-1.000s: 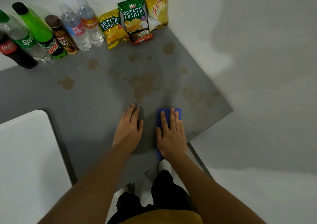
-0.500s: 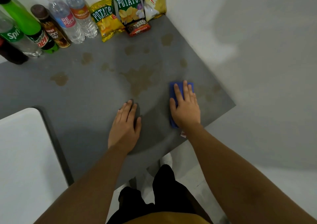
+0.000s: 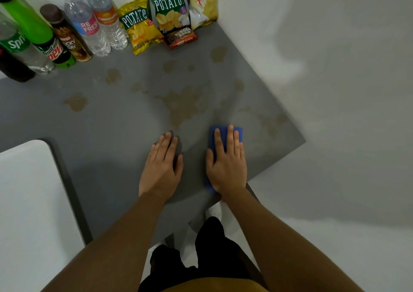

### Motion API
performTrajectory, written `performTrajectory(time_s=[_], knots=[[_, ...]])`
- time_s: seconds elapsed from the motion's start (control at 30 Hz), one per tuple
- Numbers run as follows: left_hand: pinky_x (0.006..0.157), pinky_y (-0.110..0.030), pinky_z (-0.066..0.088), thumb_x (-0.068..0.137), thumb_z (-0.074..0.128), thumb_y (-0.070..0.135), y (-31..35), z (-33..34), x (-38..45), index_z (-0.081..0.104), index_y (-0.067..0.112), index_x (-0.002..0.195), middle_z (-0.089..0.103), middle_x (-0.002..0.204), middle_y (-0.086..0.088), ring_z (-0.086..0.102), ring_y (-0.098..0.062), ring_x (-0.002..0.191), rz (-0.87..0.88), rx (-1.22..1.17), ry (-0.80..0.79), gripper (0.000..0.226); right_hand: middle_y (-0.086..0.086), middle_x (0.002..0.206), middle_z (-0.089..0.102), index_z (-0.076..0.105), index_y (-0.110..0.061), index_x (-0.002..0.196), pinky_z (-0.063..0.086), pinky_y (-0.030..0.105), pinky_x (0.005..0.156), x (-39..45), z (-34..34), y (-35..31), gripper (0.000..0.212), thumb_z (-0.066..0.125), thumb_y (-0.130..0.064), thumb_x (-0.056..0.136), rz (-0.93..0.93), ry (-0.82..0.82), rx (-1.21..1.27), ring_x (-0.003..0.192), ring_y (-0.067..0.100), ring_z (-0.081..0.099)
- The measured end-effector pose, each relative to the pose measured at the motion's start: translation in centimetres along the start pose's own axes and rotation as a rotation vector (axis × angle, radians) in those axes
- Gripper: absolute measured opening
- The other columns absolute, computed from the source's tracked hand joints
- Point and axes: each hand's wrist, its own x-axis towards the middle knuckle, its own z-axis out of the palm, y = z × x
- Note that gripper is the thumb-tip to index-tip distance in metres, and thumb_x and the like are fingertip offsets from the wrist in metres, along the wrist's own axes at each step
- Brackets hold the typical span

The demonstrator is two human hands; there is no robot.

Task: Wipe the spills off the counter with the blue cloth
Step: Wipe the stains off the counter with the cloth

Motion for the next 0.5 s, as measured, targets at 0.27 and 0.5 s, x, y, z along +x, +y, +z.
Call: performTrajectory(time_s=[0.27, 0.5], knots=[[0.124, -0.047, 0.024, 0.104, 0.047, 0.027, -0.3, 0.3, -0.1, 0.043, 0.005, 0.151, 0.034, 0.162, -0.012, 0.029, -0.027, 0.152, 0.01, 0.014, 0.01, 0.052, 0.004, 0.17, 0.0, 0.016, -0.03, 0.161, 0.006, 0.038, 0.127, 6.4, -2.8, 3.3, 0.062, 0.032, -0.05, 0.105, 0.041, -0.025, 0.041, 0.157, 0.024, 0.002], [0.125, -0.045, 0.022, 0.104, 0.047, 0.027, -0.5, 0.5, -0.1, 0.042, 0.005, 0.151, 0.033, 0.162, -0.011, 0.028, -0.027, 0.152, 0.017, 0.017, 0.013, 0.052, 0.001, 0.17, -0.006, 0.008, -0.031, 0.162, 0.004, 0.04, 0.127, 6.2, -3.7, 8.0, 0.062, 0.024, -0.052, 0.105, 0.232, 0.019, 0.036, 0.156, 0.022, -0.004]])
